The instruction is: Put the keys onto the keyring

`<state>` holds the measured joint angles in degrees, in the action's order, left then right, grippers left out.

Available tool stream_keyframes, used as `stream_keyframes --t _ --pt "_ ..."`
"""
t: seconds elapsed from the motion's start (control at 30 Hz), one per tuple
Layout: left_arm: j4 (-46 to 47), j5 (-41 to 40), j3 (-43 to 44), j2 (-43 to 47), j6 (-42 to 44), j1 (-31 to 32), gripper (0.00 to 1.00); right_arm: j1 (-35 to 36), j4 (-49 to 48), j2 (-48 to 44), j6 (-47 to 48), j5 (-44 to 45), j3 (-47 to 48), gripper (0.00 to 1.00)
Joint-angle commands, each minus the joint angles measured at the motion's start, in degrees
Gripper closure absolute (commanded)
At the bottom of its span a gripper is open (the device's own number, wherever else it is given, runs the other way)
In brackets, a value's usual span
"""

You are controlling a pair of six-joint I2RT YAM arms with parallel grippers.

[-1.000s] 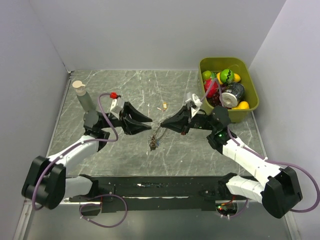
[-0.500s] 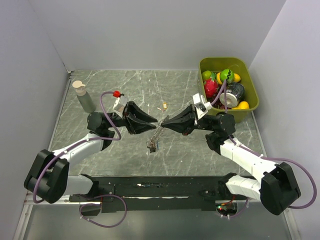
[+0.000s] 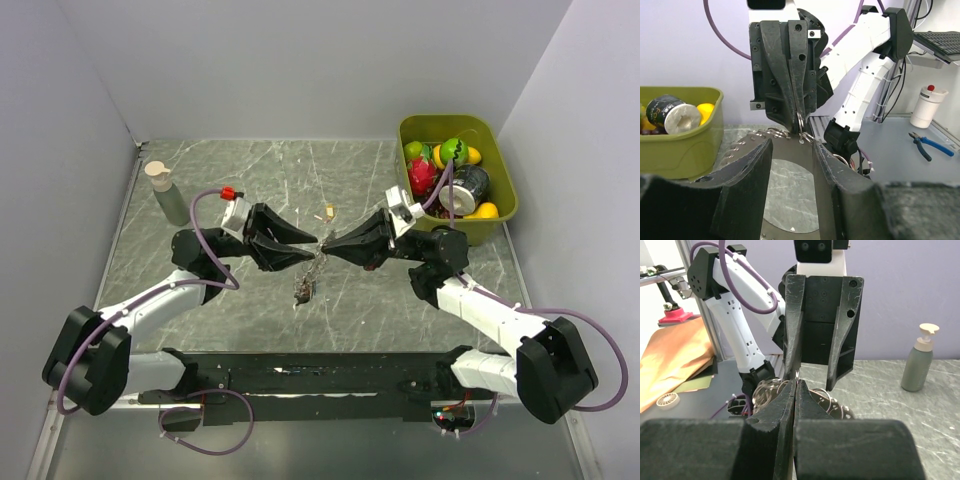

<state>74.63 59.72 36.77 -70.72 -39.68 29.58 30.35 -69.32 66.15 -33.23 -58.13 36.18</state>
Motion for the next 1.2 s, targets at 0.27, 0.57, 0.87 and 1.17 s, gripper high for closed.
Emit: stream_keyframes --t 0.27,0.57,0.87,1.17 --pt "9.0 -0.7 4.2 -2.0 3.5 3.0 0.63 -0.1 -2.8 -1.8 2.4 2.8 -0.2 1.0" --pt "5.1 0.6 5.9 -3.0 7.3 4.4 0.89 -0.1 -3.7 -2.2 2.1 3.0 -0.5 1.0" --pt "-7.7 -0.2 7.6 -0.1 15.9 5.1 0.99 -0.1 0.0 -2.7 3.3 2.2 -0.5 1.0" --pt "-43.1 -1.7 14.6 5.1 38.3 6.5 0.99 -0.1 24.0 -4.5 14.4 1.2 6.3 0.94"
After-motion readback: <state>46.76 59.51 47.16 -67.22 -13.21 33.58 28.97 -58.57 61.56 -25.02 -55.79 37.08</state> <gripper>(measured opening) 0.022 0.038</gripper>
